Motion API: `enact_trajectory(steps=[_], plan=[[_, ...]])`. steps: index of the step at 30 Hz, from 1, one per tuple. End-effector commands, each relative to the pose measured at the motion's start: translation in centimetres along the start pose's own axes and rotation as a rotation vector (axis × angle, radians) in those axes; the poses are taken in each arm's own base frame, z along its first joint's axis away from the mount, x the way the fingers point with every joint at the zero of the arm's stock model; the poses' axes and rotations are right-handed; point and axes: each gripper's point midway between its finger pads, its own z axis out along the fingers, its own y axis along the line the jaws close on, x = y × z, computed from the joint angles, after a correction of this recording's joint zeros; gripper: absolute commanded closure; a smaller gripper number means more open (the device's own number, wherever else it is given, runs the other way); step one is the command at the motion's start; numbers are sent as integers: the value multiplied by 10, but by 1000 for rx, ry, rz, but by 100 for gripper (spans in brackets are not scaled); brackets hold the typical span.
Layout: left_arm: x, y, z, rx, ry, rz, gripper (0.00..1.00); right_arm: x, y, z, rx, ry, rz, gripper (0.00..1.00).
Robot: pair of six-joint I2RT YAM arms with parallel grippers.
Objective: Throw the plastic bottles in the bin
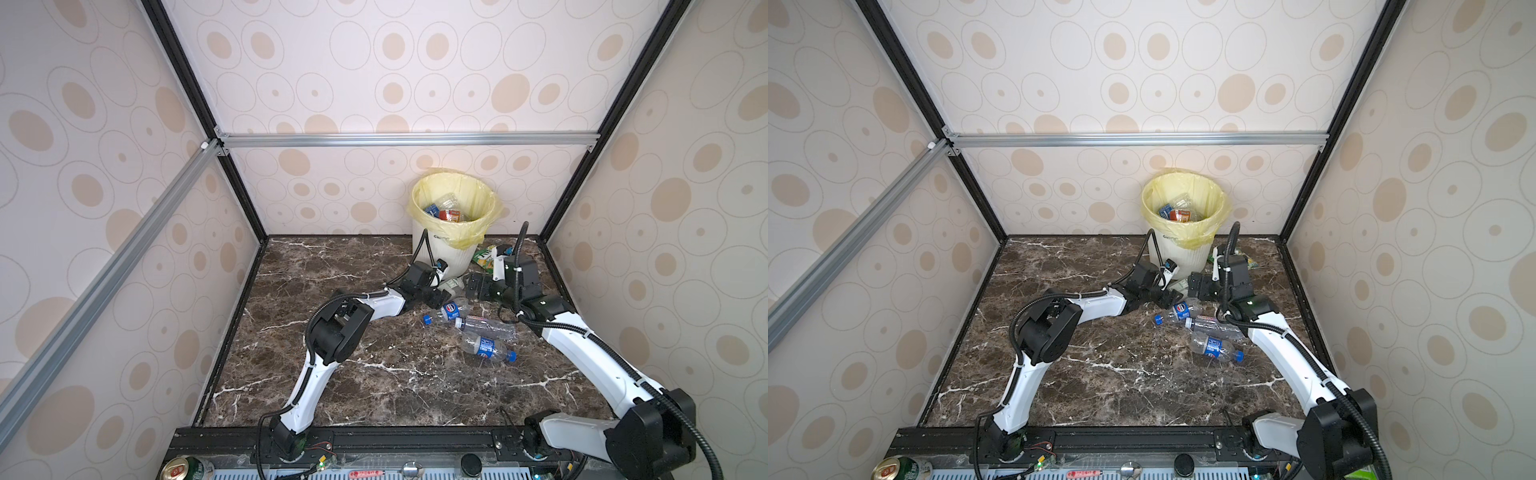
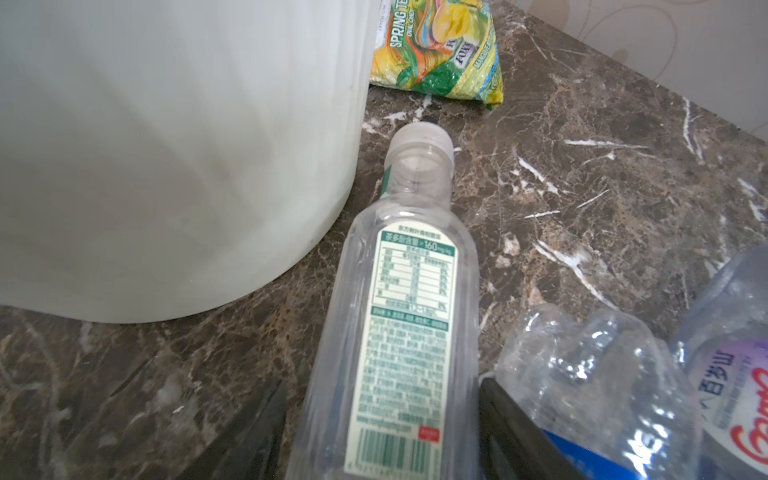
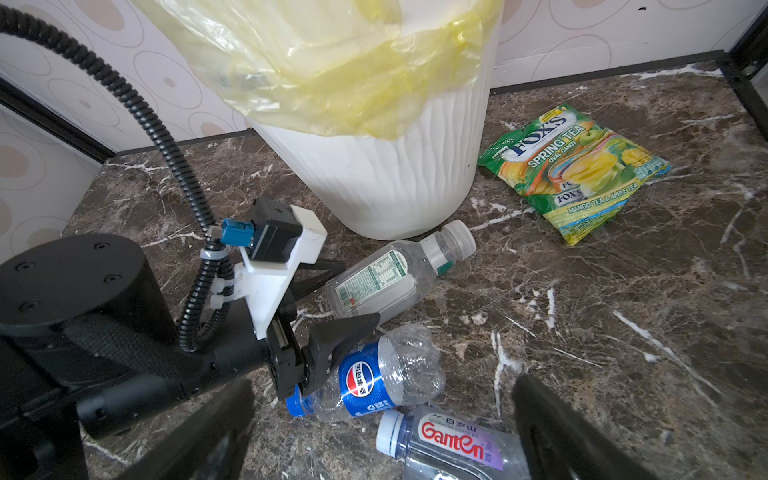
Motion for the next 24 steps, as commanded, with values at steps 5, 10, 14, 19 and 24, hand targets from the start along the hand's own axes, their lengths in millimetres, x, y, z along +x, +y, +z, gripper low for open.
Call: enact_trajectory(steps=[5, 10, 14, 19, 24], plan=[[1, -5, 0, 30, -20, 5, 36, -1, 0, -3, -10, -11, 13, 0], [5, -9, 1, 43, -21, -5, 35, 1, -1, -2, -9, -5, 16, 0], [6, -10, 2, 42, -22, -8, 31, 2, 0, -2, -11, -3, 20, 0], [5, -10, 1, 41, -23, -14, 42, 1, 0, -3, -12, -6, 19, 0], [-8, -11, -9, 36, -70, -13, 48, 2, 0, 0, -11, 0, 21, 0]])
